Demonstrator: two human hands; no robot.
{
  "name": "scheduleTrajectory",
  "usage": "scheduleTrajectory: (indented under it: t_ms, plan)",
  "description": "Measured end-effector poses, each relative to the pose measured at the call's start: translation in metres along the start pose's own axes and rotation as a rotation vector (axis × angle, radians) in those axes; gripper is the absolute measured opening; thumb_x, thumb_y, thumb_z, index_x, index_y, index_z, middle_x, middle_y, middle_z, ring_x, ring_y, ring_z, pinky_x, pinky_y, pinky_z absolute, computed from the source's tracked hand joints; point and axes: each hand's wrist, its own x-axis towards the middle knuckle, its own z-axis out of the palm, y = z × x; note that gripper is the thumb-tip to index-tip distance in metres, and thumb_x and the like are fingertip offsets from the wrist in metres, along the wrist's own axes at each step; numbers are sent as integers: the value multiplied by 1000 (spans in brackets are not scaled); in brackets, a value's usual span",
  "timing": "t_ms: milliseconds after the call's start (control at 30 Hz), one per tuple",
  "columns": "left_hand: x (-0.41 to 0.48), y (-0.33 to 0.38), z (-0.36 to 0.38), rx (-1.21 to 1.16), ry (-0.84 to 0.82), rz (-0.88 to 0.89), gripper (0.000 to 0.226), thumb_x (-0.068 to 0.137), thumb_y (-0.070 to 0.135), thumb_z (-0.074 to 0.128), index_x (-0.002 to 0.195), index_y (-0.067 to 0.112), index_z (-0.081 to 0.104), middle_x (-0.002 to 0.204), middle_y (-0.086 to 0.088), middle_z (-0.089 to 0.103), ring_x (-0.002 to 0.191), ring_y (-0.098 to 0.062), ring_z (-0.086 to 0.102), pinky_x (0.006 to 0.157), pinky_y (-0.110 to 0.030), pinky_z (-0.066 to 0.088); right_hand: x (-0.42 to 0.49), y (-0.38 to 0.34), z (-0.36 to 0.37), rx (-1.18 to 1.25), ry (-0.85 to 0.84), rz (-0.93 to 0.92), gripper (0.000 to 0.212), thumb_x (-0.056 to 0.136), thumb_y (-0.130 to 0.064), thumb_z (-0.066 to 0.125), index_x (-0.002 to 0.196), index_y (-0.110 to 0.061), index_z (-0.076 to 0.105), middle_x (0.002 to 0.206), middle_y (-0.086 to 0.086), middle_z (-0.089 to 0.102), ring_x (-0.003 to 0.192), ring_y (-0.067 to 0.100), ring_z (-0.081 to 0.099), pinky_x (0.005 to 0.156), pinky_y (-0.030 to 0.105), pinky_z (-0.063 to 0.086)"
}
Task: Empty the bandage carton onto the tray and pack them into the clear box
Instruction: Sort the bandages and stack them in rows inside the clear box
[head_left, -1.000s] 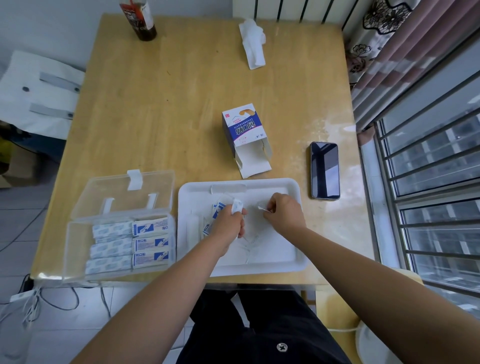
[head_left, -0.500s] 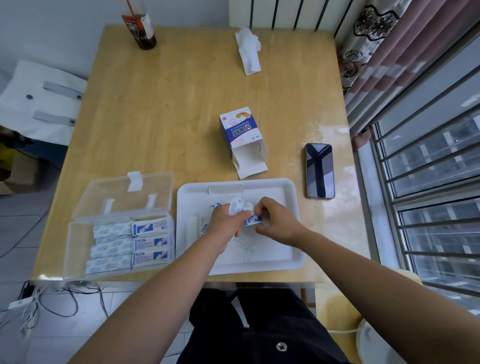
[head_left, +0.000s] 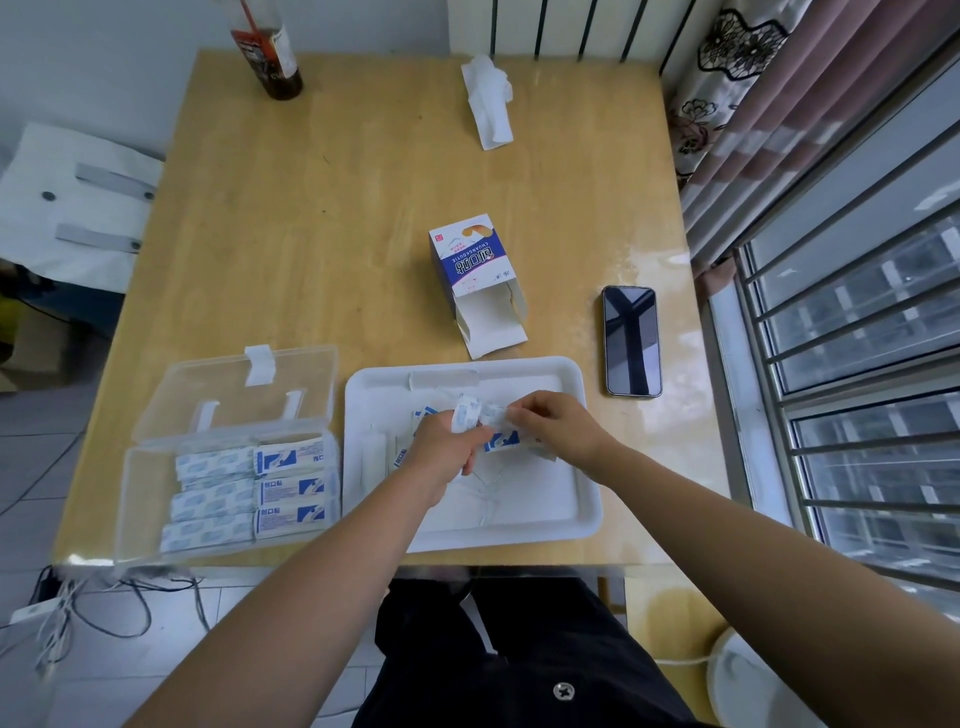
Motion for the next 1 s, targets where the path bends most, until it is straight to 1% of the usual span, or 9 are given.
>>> scheduleTrajectory:
  t_ms: [133, 267, 367, 500, 633, 767, 833, 900, 1000]
  plan:
    - [7, 1, 5, 127, 6, 30, 12, 80, 18, 67, 73, 13, 60, 56, -3, 48, 49, -20, 40, 54, -28, 37, 5, 3, -5, -143, 105, -4, 16, 93, -21, 56, 81, -13, 63, 74, -2, 60, 66, 12, 51, 53, 19, 41]
    - [19, 1, 5, 278, 68, 20, 16, 79, 22, 64, 82, 6, 68, 69, -5, 57, 59, -23, 49, 59, -31, 42, 12, 2, -19, -118, 349, -76, 15, 95, -21, 52, 88, -12, 61, 76, -3, 57, 66, 9, 48, 56, 18, 39]
    - [27, 8, 8, 340, 111, 49, 14, 81, 22, 62, 74, 11, 61, 67, -4, 54, 61, -24, 49, 59, -29, 40, 15, 2, -28, -34, 321, -67, 13, 93, -20, 57, 93, -10, 65, 82, 0, 63, 70, 11, 54, 63, 20, 44]
    - [33, 23, 16, 390, 199, 104, 21, 85, 30, 62, 97, 13, 58, 85, -1, 60, 79, -27, 58, 70, -33, 46, 12, -1, -32, 210, 292, -12, 11, 88, -18, 63, 96, -13, 69, 85, -1, 66, 74, 10, 58, 69, 21, 48]
    - [27, 32, 21, 7, 232, 49, 23, 78, 34, 39, 90, 16, 46, 77, -6, 53, 71, -29, 47, 65, -35, 41, 12, -10, -27, 358, 279, 16, 13, 86, -18, 67, 98, -12, 70, 80, -1, 64, 66, 11, 53, 58, 18, 43]
    - [15, 34, 18, -131, 238, 49, 20, 94, 8, 30, 102, 8, 49, 68, -7, 48, 55, -20, 44, 45, -21, 38, 13, -21, -11, 362, 239, 60, 17, 86, -16, 65, 103, -11, 68, 83, 3, 62, 58, 14, 46, 46, 21, 35]
    - [13, 33, 15, -230, 197, 18, 25, 95, 7, 29, 103, 7, 53, 66, -6, 49, 53, -17, 44, 48, -24, 38, 15, -26, -5, 366, 257, 77, 16, 86, -14, 63, 101, -12, 69, 79, 2, 60, 53, 12, 43, 44, 21, 34]
    - [13, 32, 13, -396, 155, -76, 26, 97, 13, 32, 103, 8, 56, 70, -8, 57, 59, -19, 52, 54, -26, 44, 15, -29, 2, 400, 262, 79, 16, 86, -11, 61, 99, -12, 71, 79, 2, 61, 60, 14, 48, 50, 23, 37]
    - [7, 32, 13, -484, 81, -182, 29, 99, 27, 36, 108, 9, 58, 92, -10, 68, 81, -22, 63, 69, -31, 52, 13, -31, 16, 441, 177, 38, 16, 89, -11, 59, 100, -9, 70, 85, 9, 67, 74, 20, 57, 62, 30, 43]
